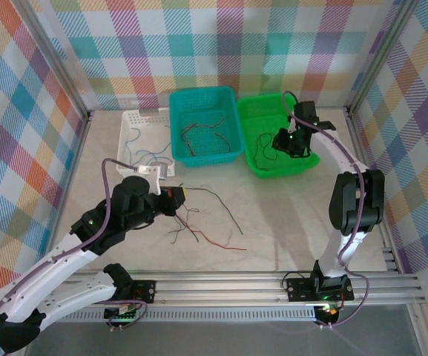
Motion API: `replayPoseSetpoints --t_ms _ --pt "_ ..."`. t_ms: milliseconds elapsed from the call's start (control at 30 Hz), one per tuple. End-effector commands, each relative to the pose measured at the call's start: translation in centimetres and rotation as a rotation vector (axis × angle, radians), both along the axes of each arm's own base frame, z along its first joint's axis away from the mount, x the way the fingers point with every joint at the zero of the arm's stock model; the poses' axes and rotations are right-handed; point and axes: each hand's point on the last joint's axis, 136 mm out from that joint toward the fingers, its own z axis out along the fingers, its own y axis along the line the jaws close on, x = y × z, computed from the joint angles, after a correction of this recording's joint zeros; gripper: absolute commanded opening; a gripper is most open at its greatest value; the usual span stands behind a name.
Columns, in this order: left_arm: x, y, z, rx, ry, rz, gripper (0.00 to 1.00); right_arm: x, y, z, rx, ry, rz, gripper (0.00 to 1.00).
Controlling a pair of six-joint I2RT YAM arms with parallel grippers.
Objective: Untangle the cables
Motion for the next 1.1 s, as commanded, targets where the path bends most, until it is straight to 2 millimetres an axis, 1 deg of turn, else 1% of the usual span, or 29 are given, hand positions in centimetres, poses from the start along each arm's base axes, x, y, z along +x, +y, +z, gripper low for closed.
replayPoseSetpoints --t_ms 0,67,100,167,233,267,333,433,600,733,800,833,933,967,1000,1067 --pt "0.6 -0.8 3.5 -0.022 -0.073 -0.031 0.0 -0.7 0.2 -0.6 0.01 0.01 0.001 0.32" --pt "1.0 -1.3 4.5 -0.022 -0.082 -0.039 0.0 -1.1 0.3 -0.9 0.015 0.009 0.004 0.34" --pt "1.1 -1.6 5.1 -0.023 -0.088 -0.044 0.0 -1.3 0.2 -0.7 0.016 0.004 0.002 0.36" --pt "1.5 -2.1 6.3 -0.021 -0.099 -0.056 0.0 -1.9 0.2 0.2 0.023 -0.033 0.0 0.43" --pt "2.0 -3.0 7.9 -0.024 -0.118 -0.076 0.0 -2.6 0.0 1.9 0.028 -0.09 -0.006 0.52" --pt "2.2 -3.5 8.4 -0.022 -0.122 -0.089 0.0 -2.9 -0.1 2.7 0.031 -0.116 -0.005 0.54" --pt "2.7 -4.6 10.4 -0.028 -0.148 -0.119 0.0 -4.0 -0.2 4.5 0.043 -0.177 -0.009 0.6" --pt "3.5 -6.4 13.1 -0.037 -0.193 -0.158 0.0 -5.9 -0.7 6.6 0.046 -0.252 -0.017 0.67" --pt "5.2 -9.4 17.4 -0.045 -0.273 -0.22 0.0 -9.5 -1.1 10.2 0.056 -0.389 0.001 0.73" --pt "6.4 -12.4 19.9 -0.072 -0.32 -0.292 0.0 -12.6 -1.7 13.2 0.053 -0.484 0.004 0.78" --pt "6.9 -13.8 21.0 -0.09 -0.345 -0.329 0.0 -14.2 -2.1 14.2 0.047 -0.522 0.0 0.81" --pt "7.1 -14.6 21.6 -0.102 -0.362 -0.35 0.0 -15.1 -2.4 14.5 0.042 -0.538 -0.004 0.86" --pt "7.9 -16.8 23.1 -0.135 -0.417 -0.406 0.0 -17.5 -3.2 15.1 0.031 -0.566 -0.024 0.93" --pt "8.2 -17.5 23.3 -0.142 -0.426 -0.422 0.0 -18.0 -3.5 15.0 0.024 -0.565 -0.036 0.98" --pt "8.5 -18.4 23.5 -0.148 -0.438 -0.446 0.0 -18.9 -3.9 15.1 0.02 -0.57 -0.053 1.0" --pt "9.3 -19.9 23.6 -0.161 -0.449 -0.475 0.0 -20.1 -4.3 15.3 0.013 -0.575 -0.063 1.0"
